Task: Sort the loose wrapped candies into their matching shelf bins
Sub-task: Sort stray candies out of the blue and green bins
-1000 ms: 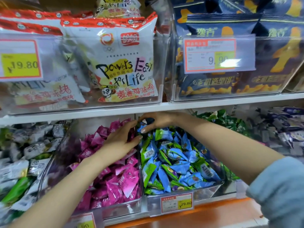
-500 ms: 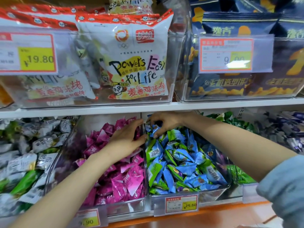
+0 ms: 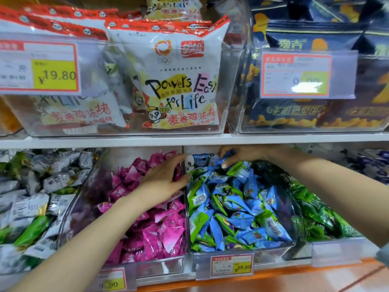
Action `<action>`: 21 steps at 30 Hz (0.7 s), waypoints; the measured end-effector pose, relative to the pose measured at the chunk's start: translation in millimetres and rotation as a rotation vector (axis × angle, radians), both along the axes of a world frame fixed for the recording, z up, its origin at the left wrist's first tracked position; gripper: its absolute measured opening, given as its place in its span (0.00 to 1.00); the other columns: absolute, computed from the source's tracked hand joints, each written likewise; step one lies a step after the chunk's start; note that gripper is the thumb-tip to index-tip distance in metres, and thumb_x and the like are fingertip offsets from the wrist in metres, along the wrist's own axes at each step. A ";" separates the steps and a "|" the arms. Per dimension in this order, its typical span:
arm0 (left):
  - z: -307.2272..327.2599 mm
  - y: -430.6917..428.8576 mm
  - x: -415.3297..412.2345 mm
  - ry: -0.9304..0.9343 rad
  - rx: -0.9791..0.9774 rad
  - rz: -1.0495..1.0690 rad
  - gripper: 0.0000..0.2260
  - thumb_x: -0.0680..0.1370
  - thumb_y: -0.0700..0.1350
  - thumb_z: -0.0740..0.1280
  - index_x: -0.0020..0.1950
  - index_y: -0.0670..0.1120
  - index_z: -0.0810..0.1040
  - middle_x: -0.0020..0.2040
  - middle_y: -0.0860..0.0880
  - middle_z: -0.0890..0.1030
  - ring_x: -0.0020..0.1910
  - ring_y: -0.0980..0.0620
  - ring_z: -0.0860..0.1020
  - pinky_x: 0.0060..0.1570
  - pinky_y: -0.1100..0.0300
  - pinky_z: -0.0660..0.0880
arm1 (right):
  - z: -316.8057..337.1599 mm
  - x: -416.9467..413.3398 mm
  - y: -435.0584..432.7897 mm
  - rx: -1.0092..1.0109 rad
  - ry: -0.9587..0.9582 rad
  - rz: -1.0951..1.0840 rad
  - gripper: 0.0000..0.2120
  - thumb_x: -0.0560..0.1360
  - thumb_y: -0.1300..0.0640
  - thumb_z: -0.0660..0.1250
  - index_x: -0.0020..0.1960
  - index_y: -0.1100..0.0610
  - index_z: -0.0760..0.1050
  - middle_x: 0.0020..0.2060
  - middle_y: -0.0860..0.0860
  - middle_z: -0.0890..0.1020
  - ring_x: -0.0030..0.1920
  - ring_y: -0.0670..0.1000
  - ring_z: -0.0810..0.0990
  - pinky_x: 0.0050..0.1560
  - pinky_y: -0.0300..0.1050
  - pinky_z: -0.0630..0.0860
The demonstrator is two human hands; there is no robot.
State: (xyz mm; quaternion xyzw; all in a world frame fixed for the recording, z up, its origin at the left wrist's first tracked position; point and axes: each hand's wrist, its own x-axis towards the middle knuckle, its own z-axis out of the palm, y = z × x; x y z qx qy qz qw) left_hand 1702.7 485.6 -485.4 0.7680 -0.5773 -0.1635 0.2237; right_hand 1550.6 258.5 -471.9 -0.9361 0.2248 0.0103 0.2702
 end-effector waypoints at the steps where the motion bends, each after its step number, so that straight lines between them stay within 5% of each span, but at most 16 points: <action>1: 0.2 -0.2 -0.1 0.004 0.001 -0.003 0.27 0.78 0.56 0.60 0.75 0.57 0.54 0.75 0.56 0.59 0.62 0.42 0.74 0.60 0.52 0.72 | 4.3 0.0 2.2 0.015 -0.006 -0.004 0.11 0.69 0.52 0.73 0.46 0.58 0.78 0.49 0.62 0.77 0.52 0.63 0.75 0.57 0.57 0.71; 6: 1.2 -0.5 -1.2 -0.001 0.005 -0.001 0.26 0.79 0.55 0.60 0.75 0.57 0.54 0.74 0.55 0.62 0.55 0.42 0.78 0.55 0.55 0.73 | 6.8 31.8 28.6 0.048 -0.097 0.050 0.18 0.71 0.53 0.72 0.59 0.53 0.75 0.63 0.50 0.74 0.63 0.49 0.71 0.68 0.47 0.66; 10: 0.6 -0.2 0.3 -0.013 -0.003 -0.002 0.26 0.79 0.55 0.60 0.75 0.57 0.54 0.73 0.54 0.65 0.52 0.42 0.78 0.50 0.56 0.73 | -5.2 62.9 36.1 -0.178 0.264 0.237 0.24 0.74 0.46 0.68 0.68 0.49 0.71 0.74 0.47 0.60 0.73 0.50 0.59 0.72 0.49 0.57; 14: 1.3 1.7 2.1 -0.045 0.010 0.004 0.26 0.78 0.56 0.59 0.75 0.57 0.54 0.74 0.56 0.62 0.54 0.42 0.78 0.52 0.54 0.74 | -15.1 60.5 27.4 -0.379 0.490 0.282 0.19 0.76 0.38 0.59 0.65 0.42 0.72 0.73 0.44 0.61 0.71 0.52 0.61 0.70 0.50 0.59; 18: 3.3 3.9 0.7 -0.076 0.023 0.022 0.26 0.78 0.58 0.58 0.74 0.59 0.54 0.73 0.55 0.65 0.56 0.44 0.78 0.57 0.50 0.73 | -14.2 42.4 14.4 -0.200 0.365 0.225 0.18 0.74 0.39 0.64 0.56 0.49 0.79 0.63 0.48 0.70 0.64 0.51 0.68 0.68 0.52 0.64; 21: 3.4 4.3 -1.1 -0.088 0.034 0.034 0.26 0.78 0.60 0.58 0.74 0.60 0.53 0.73 0.54 0.65 0.58 0.44 0.77 0.58 0.48 0.74 | -11.1 23.6 6.9 -0.116 0.303 0.183 0.17 0.73 0.41 0.65 0.55 0.51 0.80 0.65 0.49 0.68 0.67 0.49 0.65 0.71 0.51 0.60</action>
